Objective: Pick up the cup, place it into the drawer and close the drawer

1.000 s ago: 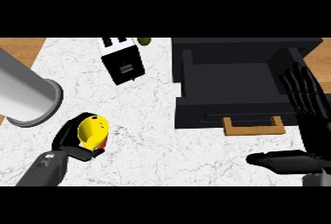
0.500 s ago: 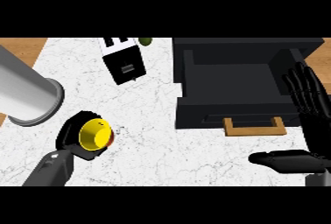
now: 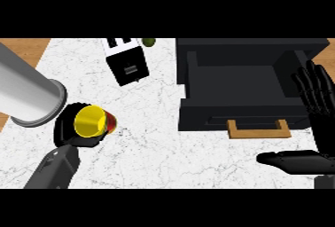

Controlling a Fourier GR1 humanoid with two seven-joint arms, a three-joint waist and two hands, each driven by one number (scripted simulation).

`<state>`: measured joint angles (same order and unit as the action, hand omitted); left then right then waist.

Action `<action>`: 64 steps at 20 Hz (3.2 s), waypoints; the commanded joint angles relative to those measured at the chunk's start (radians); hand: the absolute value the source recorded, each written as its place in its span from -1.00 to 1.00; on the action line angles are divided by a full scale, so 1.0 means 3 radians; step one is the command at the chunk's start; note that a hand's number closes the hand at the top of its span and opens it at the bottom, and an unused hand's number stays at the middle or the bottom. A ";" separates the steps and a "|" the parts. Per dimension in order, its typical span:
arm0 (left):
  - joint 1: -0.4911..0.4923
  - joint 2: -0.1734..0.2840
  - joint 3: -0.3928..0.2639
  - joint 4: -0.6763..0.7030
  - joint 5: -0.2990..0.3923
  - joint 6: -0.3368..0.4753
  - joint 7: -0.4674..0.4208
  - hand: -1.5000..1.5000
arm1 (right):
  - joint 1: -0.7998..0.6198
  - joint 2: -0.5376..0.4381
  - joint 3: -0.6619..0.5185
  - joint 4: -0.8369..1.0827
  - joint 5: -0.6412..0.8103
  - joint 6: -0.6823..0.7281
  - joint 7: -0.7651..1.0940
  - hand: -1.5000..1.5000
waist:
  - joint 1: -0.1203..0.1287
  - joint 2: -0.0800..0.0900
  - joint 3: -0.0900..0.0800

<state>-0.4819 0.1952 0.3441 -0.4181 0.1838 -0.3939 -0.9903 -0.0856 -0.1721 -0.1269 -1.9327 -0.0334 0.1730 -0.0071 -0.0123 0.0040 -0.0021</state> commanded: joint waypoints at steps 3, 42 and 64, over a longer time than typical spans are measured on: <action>-0.0111 -0.0096 -0.0154 -0.0453 -0.0002 -0.0125 -0.0037 1.00 | 0.0093 -0.0029 -0.0042 -0.0030 -0.0038 0.0058 0.0005 -1.00 | 0.0041 -0.0026 0.0009; -0.2423 -0.0651 -0.1835 -0.0677 0.0776 0.2337 0.2262 1.00 | 0.0014 0.0077 0.0008 0.0079 0.0072 0.0049 -0.0058 -1.00 | -0.0082 0.0004 0.0008; -0.2576 -0.0651 -0.3345 0.0006 0.1243 0.2802 0.2438 -1.00 | -0.0181 -0.0069 -0.0156 0.0366 -0.0089 0.0252 -0.0299 -1.00 | -0.0321 0.0076 0.0015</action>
<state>-1.2669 0.0003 -0.5809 -0.4276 0.5519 0.4136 -0.2765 -0.1251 -0.1953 -0.1762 -1.8588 -0.0678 0.2427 -0.0591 -0.0883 0.0185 0.0015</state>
